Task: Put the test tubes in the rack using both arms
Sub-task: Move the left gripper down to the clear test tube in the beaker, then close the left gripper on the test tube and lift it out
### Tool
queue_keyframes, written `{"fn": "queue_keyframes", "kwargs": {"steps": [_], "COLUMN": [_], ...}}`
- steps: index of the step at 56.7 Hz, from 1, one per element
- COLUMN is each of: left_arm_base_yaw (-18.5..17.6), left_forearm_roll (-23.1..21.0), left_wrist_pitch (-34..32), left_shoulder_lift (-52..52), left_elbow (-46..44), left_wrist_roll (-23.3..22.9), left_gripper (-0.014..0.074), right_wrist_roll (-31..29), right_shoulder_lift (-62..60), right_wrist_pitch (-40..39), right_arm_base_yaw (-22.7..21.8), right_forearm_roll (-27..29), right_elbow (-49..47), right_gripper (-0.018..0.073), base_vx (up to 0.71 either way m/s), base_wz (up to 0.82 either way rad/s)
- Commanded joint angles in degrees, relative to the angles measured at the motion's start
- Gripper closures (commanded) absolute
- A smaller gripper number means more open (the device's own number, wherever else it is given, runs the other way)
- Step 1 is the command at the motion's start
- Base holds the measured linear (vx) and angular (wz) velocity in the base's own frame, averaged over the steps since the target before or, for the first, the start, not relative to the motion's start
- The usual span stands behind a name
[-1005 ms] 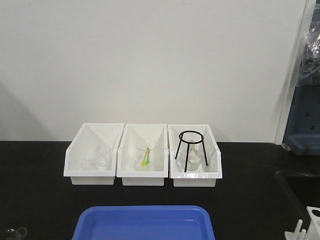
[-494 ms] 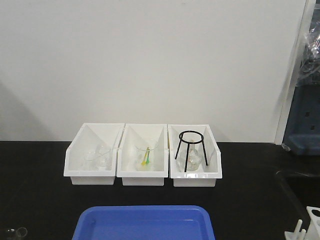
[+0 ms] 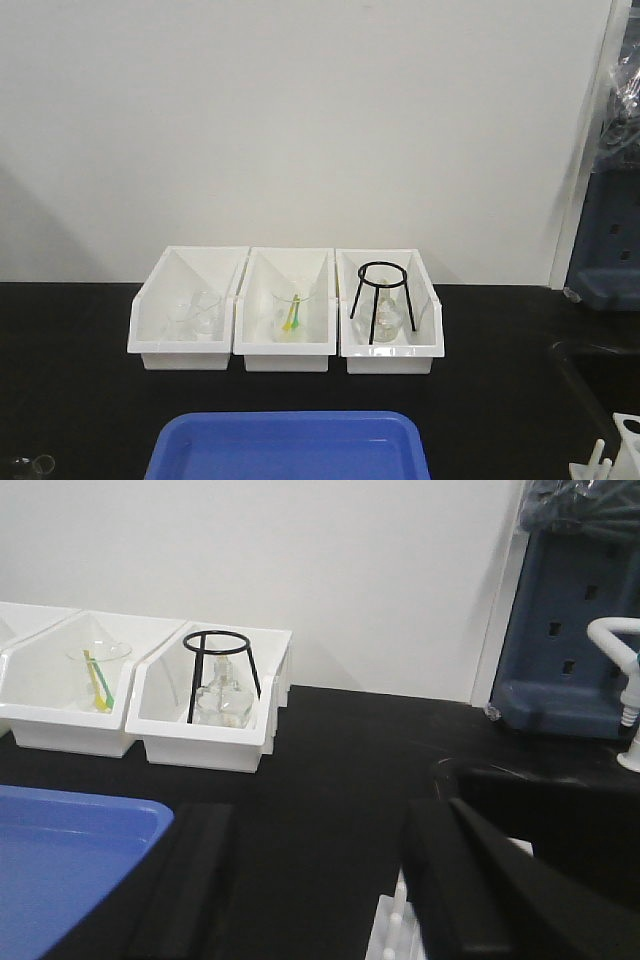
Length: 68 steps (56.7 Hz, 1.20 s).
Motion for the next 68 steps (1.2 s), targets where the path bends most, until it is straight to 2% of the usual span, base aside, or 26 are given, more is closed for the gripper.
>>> {"fn": "queue_keyframes", "kwargs": {"steps": [1, 8, 20, 31, 44, 58, 68], "left_arm_base_yaw": [-0.35, -2.35, -8.25, -8.39, -8.39, -8.39, -8.39], "left_forearm_roll": [0.00, -0.06, -0.06, -0.06, 0.04, -0.65, -7.80], "left_wrist_pitch": [-3.62, -4.49, -8.84, -10.79, -19.94, -28.56, -29.72], "left_shoulder_lift": [3.43, 9.30, 19.40, 26.29, 34.97, 42.25, 42.48], "left_elbow": [-2.01, -2.01, -2.01, -2.01, -2.01, -2.01, -2.01], "left_wrist_roll": [3.10, 5.70, 5.72, 5.72, 5.84, 15.18, 20.81], "left_gripper": [0.0095, 0.0095, 0.0095, 0.0095, 0.0095, 0.0095, 0.0095], "right_wrist_roll": [-0.39, -0.39, -0.44, -0.49, -0.57, -0.66, -0.66], "right_shoulder_lift": [1.19, 1.25, 1.25, 1.25, 1.25, 1.25, 1.25], "right_wrist_pitch": [-4.66, -4.82, -4.77, -4.77, -4.70, -4.70, -4.70], "right_arm_base_yaw": [-0.47, -0.47, -0.47, -0.47, -0.47, -0.47, -0.47], "right_forearm_roll": [0.00, 0.00, 0.00, -0.36, -0.52, -0.52, -0.52], "right_elbow": [-2.02, -2.02, -2.02, -2.02, -2.02, -2.02, -2.02], "right_gripper": [0.0018, 0.0008, 0.0009, 0.0009, 0.0009, 0.0009, 0.0009], "base_vx": [0.00, 0.00, 0.00, 0.00, 0.00, 0.00, 0.00], "base_wz": [0.00, 0.00, 0.00, 0.00, 0.00, 0.00, 0.00]}}
